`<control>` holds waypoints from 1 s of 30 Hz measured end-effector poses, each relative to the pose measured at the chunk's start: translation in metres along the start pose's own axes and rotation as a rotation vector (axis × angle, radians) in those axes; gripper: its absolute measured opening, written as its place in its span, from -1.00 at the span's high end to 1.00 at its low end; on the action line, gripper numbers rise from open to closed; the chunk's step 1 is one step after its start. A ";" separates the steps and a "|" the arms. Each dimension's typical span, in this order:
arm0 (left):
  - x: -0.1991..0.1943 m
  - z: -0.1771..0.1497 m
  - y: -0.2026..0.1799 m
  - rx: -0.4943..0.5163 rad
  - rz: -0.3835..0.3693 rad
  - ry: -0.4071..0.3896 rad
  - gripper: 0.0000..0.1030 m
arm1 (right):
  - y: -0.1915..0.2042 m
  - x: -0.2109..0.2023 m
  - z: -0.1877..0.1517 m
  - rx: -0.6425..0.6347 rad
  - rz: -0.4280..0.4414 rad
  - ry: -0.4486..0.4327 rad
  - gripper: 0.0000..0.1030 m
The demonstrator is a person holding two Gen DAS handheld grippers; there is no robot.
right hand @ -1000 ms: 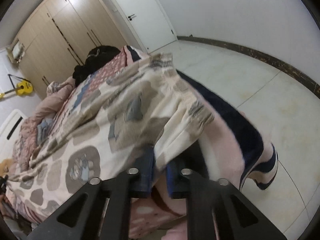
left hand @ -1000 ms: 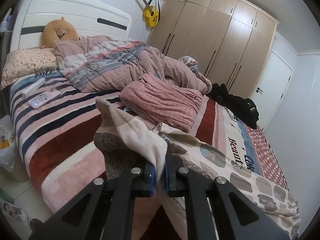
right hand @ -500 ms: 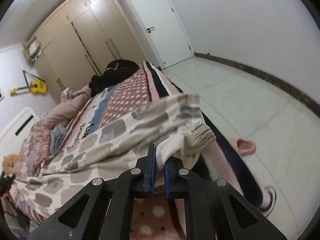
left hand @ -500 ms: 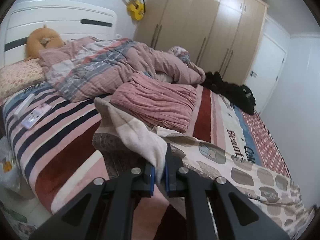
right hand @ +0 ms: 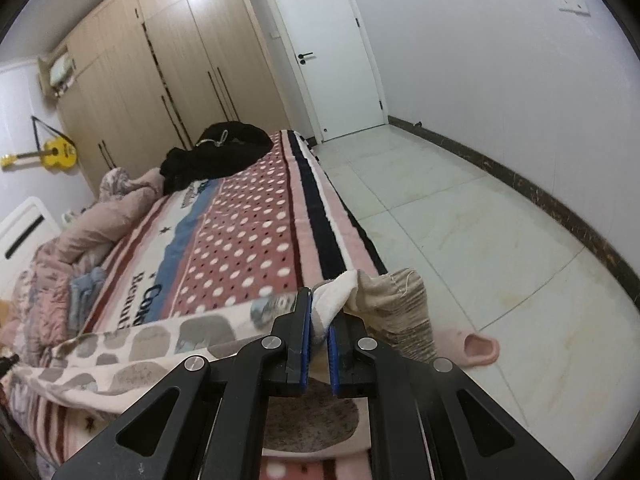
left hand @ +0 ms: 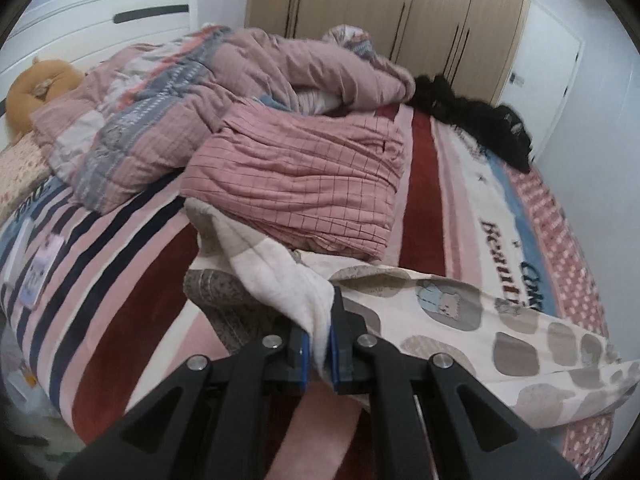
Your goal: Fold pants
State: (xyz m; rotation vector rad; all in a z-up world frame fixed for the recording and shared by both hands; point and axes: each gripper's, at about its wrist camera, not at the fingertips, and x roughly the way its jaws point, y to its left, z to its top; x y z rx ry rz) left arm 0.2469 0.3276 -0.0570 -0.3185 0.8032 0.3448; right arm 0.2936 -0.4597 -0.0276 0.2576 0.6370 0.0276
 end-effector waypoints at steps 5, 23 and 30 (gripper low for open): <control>0.054 0.020 -0.009 0.016 0.033 0.125 0.86 | 0.007 0.046 0.014 -0.010 -0.041 0.073 0.96; 0.118 0.031 -0.010 0.063 0.163 0.165 0.02 | 0.009 0.142 0.005 -0.049 -0.131 0.224 0.80; 0.056 0.025 -0.037 0.146 0.076 0.038 -0.17 | 0.030 0.098 0.003 -0.096 -0.068 0.181 0.07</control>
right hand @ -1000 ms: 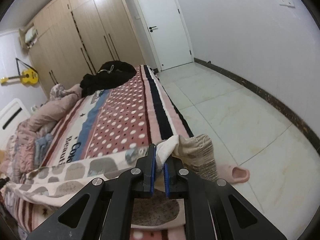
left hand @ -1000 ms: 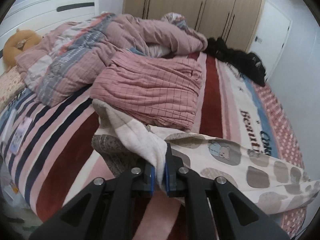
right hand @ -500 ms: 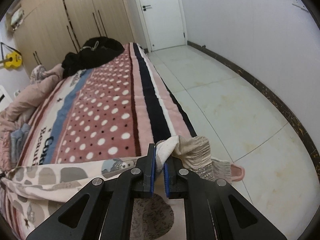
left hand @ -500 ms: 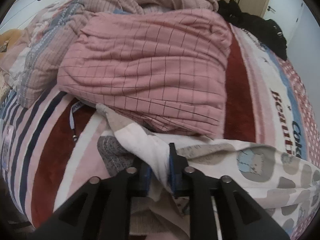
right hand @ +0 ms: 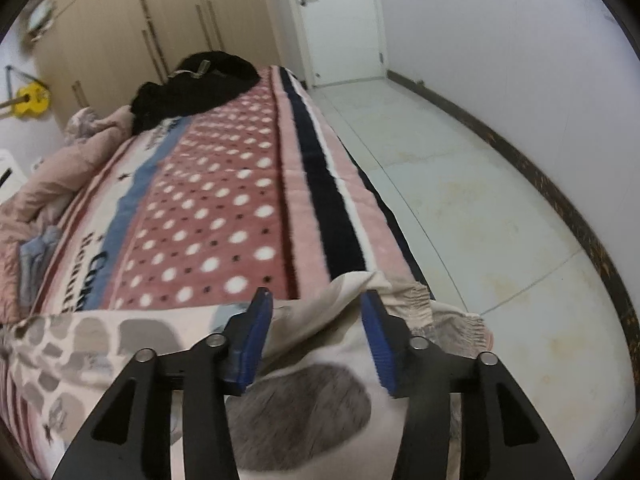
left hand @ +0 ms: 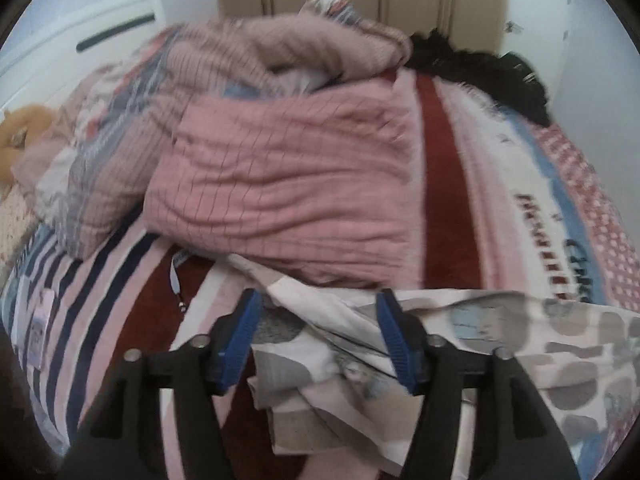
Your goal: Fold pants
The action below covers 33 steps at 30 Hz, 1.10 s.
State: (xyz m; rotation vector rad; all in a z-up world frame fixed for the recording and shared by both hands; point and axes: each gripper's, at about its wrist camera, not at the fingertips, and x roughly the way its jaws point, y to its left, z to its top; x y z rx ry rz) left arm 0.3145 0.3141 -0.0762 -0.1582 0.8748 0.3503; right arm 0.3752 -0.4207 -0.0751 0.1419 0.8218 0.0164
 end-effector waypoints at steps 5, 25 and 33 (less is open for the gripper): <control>-0.037 -0.004 -0.034 0.071 -0.106 -0.050 -0.20 | 0.025 -0.046 -0.008 -0.086 0.030 -0.035 -0.09; -0.002 -0.093 -0.175 0.393 -0.391 0.155 -0.26 | 0.253 0.030 -0.106 -0.685 0.329 0.085 -0.32; 0.026 -0.091 -0.172 0.382 -0.389 0.190 -0.26 | 0.271 0.055 -0.109 -0.803 0.240 0.062 -0.39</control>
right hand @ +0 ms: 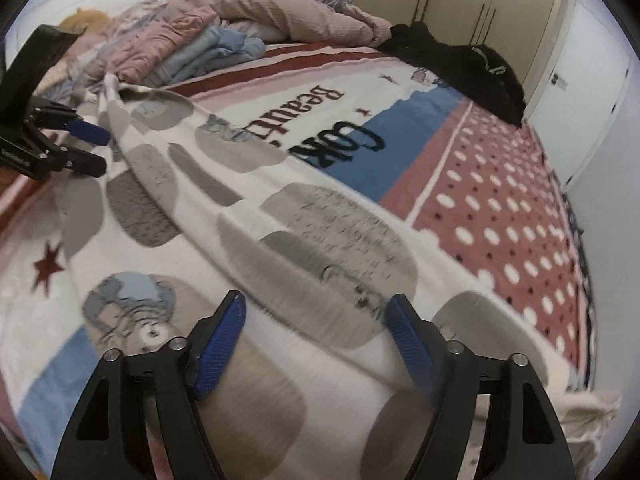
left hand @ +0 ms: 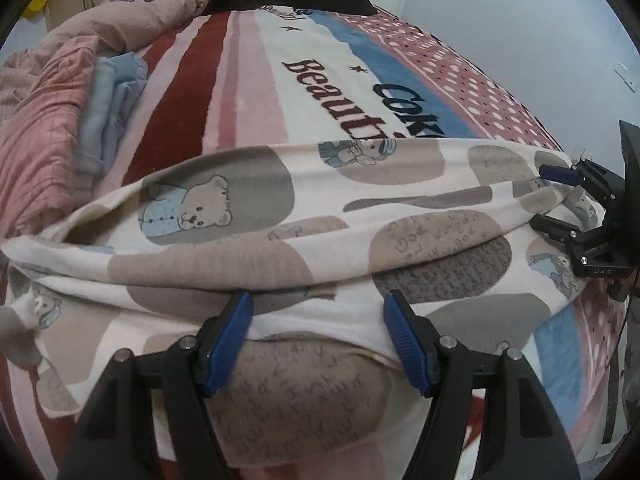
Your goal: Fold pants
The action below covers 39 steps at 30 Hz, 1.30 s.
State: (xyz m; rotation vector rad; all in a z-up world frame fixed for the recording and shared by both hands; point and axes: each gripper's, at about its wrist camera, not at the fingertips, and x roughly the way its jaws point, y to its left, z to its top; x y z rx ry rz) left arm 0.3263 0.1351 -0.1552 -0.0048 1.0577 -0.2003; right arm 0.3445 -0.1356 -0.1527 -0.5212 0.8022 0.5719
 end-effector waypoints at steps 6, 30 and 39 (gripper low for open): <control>0.005 0.010 0.004 -0.002 0.024 -0.012 -0.26 | -0.001 0.009 0.010 -0.006 0.025 0.027 0.56; -0.022 0.026 0.089 -0.182 0.149 -0.149 -0.32 | -0.043 0.043 0.053 0.114 -0.112 0.085 0.81; -0.047 0.004 0.127 -0.213 0.153 -0.160 -0.38 | 0.042 0.022 0.107 0.010 0.148 -0.050 0.11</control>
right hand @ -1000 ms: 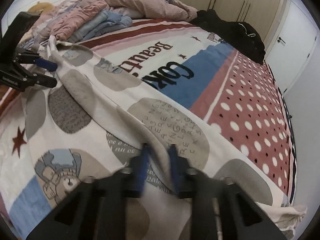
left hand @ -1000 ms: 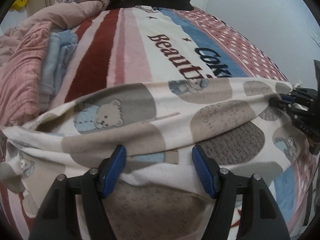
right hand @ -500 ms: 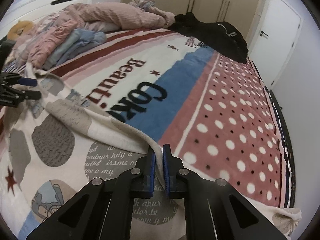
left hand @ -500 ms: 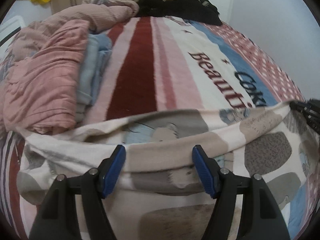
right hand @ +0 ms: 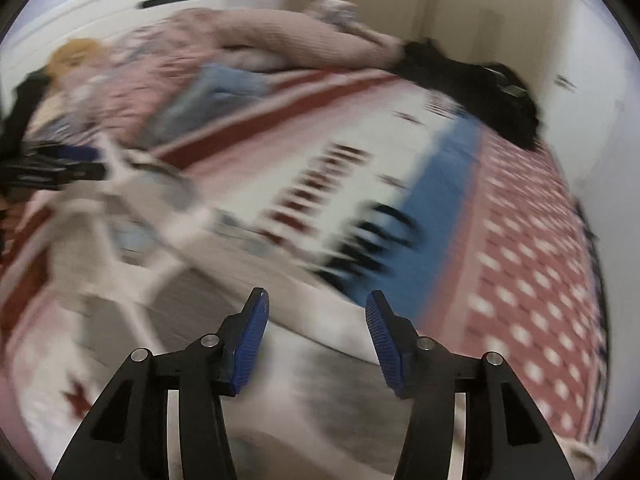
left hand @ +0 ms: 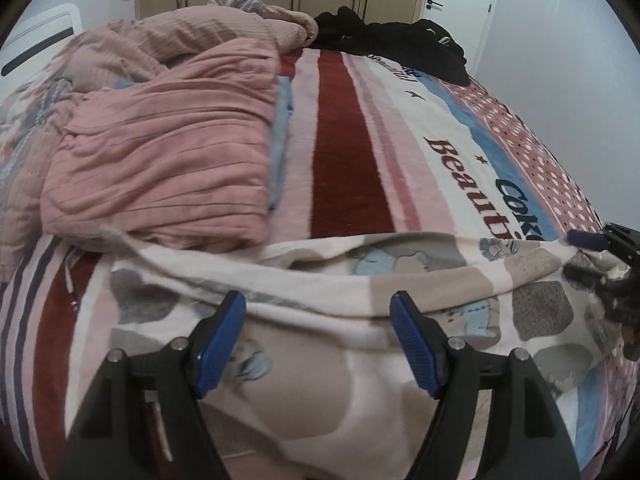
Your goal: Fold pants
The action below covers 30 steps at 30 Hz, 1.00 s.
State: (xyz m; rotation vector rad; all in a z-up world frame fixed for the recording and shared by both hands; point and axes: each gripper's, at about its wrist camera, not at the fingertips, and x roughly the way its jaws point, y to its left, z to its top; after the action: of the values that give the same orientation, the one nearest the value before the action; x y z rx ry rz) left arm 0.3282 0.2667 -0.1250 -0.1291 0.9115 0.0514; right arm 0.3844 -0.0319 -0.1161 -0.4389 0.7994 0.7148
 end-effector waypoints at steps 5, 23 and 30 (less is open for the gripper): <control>-0.008 -0.007 0.018 0.007 0.005 0.006 -0.38 | 0.069 0.038 0.030 -0.141 0.068 0.000 -0.02; -0.002 -0.015 0.046 -0.047 -0.022 -0.009 -0.38 | 0.072 0.109 0.076 -0.038 -0.054 0.033 0.94; -0.013 -0.015 0.036 -0.046 -0.010 -0.019 -0.39 | 0.060 0.109 0.078 0.016 -0.091 0.062 0.49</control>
State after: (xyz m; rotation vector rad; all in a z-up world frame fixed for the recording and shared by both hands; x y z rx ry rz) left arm 0.3051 0.3003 -0.1274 -0.1761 0.8912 0.0642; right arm 0.4324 0.1012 -0.1567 -0.4822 0.8380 0.6128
